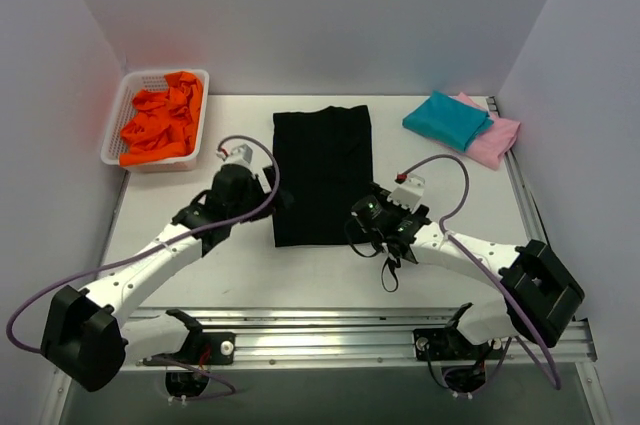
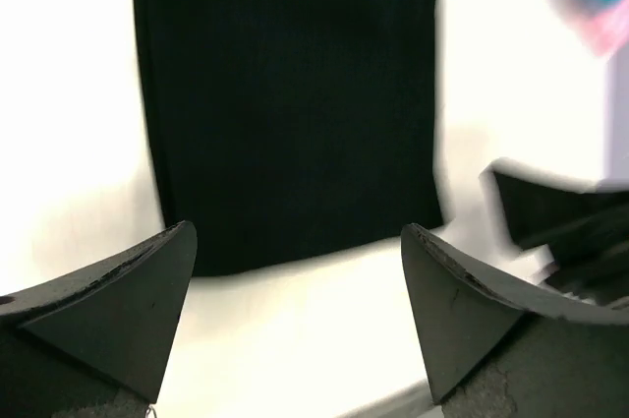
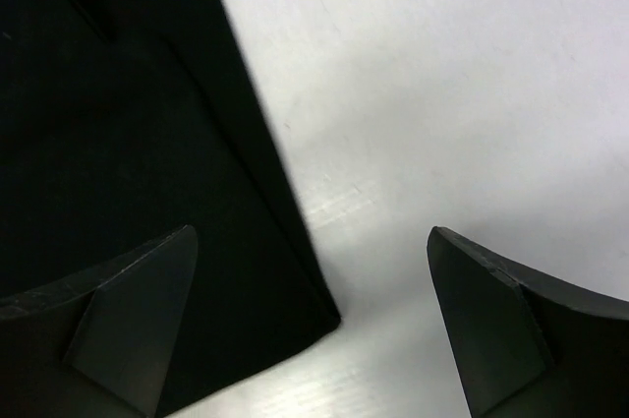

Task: Fold and stack the t-shirts
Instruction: Fold the tshirt

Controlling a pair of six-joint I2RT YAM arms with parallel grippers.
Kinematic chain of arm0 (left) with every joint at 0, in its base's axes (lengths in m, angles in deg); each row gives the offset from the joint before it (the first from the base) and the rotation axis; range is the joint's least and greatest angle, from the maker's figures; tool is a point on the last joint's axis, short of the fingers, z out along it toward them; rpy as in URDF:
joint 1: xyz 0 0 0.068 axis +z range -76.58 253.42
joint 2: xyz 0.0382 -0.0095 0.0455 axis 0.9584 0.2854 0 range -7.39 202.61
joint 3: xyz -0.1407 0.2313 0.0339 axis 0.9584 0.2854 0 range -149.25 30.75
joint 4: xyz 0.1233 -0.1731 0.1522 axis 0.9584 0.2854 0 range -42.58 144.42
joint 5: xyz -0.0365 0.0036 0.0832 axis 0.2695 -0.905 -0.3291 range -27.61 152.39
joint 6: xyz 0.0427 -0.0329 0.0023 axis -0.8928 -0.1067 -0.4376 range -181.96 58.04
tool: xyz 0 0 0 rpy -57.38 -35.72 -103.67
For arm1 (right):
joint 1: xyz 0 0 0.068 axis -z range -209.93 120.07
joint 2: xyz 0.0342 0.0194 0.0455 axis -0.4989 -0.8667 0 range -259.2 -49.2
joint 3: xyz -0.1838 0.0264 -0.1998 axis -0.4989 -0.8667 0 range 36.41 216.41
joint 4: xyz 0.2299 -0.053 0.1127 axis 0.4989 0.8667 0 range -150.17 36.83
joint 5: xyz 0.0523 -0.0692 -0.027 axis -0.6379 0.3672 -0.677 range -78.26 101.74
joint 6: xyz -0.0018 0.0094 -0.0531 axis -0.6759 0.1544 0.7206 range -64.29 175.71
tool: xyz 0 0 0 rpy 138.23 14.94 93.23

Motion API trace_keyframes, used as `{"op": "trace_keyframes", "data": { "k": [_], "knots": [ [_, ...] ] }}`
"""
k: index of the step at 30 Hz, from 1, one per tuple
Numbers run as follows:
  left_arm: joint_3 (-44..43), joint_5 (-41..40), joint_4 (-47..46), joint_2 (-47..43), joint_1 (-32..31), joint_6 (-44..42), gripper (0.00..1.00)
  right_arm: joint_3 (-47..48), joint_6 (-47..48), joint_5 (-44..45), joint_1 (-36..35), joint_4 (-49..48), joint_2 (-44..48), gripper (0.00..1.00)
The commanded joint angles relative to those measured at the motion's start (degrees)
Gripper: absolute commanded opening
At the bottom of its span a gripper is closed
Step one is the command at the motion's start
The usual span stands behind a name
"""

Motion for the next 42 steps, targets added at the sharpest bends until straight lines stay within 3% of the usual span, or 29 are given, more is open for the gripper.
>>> {"op": "trace_keyframes", "data": {
  "k": [1, 6, 17, 23, 26, 27, 28, 32, 35, 39, 42],
  "knots": [
    [6.61, -7.45, 3.44, -3.2, -4.64, 5.22, 0.94, -5.09, -2.2, -1.43, -0.29, -4.85, 3.65, 0.99],
    [15.93, -3.67, -2.71, -5.67, -5.0, 5.75, 0.94, -8.71, -3.08, -2.31, -0.56, -6.36, 6.03, 0.98],
    [19.28, -0.08, -10.53, 1.0, -5.09, 7.16, 0.94, -10.2, -3.26, -3.8, -0.56, -11.46, 1.03, 0.96],
    [19.63, 1.86, -12.2, 4.79, -5.09, 7.6, 0.95, -10.12, -3.61, -5.47, -0.47, -14.98, -4.16, 0.9],
    [20.77, 1.34, -14.2, 5.93, -5.09, 7.77, 1.0, -10.29, -3.7, -5.83, -0.56, -16.21, -5.57, 0.79],
    [21.12, 1.33, -15.35, 6.19, -5.09, 7.86, 0.92, -10.38, -3.7, -5.91, -0.56, -16.47, -6.01, 0.75],
    [21.82, 1.51, -17.11, 7.41, -5.09, 8.12, 0.78, -10.21, -3.7, -5.83, -0.56, -16.82, -6.79, 0.61],
    [21.66, 1.42, -18.62, 9.44, -5.09, 8.13, 0.72, -9.68, -3.87, -5.74, -0.56, -16.82, -7.94, 0.55],
    [21.22, 1.42, -20.11, 11.73, -5.0, 8.21, 0.62, -9.68, -3.87, -5.65, -0.47, -17.0, -8.82, 0.47],
    [20.6, 1.34, -21.34, 14.27, -5.09, 8.21, 0.56, -9.5, -3.96, -5.65, -0.29, -16.91, -9.44, 0.33],
    [19.9, -0.07, -21.78, 14.98, -4.91, 7.78, 0.36, -9.24, -3.79, -5.48, -0.29, -16.74, -9.79, 0.19]
  ]
}}
